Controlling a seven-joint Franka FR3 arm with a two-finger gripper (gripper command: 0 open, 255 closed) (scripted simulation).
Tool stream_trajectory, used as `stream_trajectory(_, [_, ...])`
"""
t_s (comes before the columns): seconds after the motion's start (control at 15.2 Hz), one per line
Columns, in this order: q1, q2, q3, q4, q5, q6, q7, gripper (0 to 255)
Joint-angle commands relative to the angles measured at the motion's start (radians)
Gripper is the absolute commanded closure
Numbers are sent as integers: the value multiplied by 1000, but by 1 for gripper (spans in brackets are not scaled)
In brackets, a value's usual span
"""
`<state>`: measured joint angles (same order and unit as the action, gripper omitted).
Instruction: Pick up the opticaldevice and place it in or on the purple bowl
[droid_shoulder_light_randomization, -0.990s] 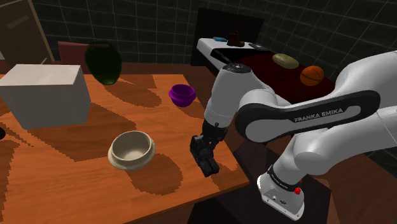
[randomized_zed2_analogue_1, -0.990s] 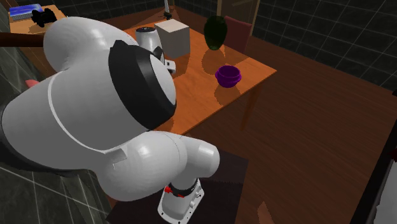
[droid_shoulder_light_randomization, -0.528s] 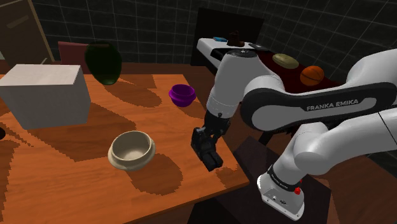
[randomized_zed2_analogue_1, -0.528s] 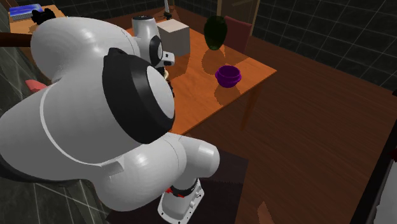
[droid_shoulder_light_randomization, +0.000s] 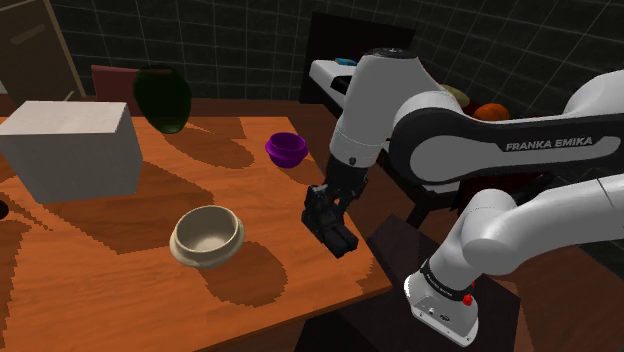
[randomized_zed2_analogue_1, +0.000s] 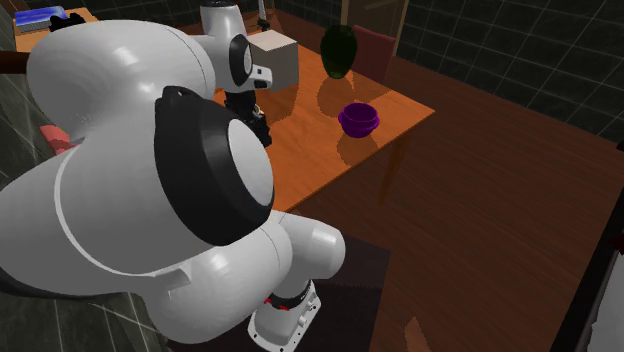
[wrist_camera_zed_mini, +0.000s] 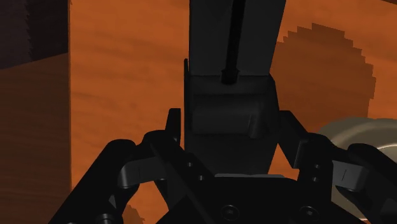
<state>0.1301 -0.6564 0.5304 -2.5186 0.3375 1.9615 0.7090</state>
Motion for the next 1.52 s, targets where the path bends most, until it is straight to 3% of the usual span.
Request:
stream_trajectory(0.0, [-2, -7, -11, 22, -7, -30, -1, 255])
stream_trajectory(0.33, [-6, -16, -28, 76, -19, -93, 1, 255])
stream_trajectory(0.86, [-120, 155, -120, 177, -126, -45, -137, 255])
stream_trajectory(1.45, [-224, 396, -196, 380, -233, -25, -252, 255])
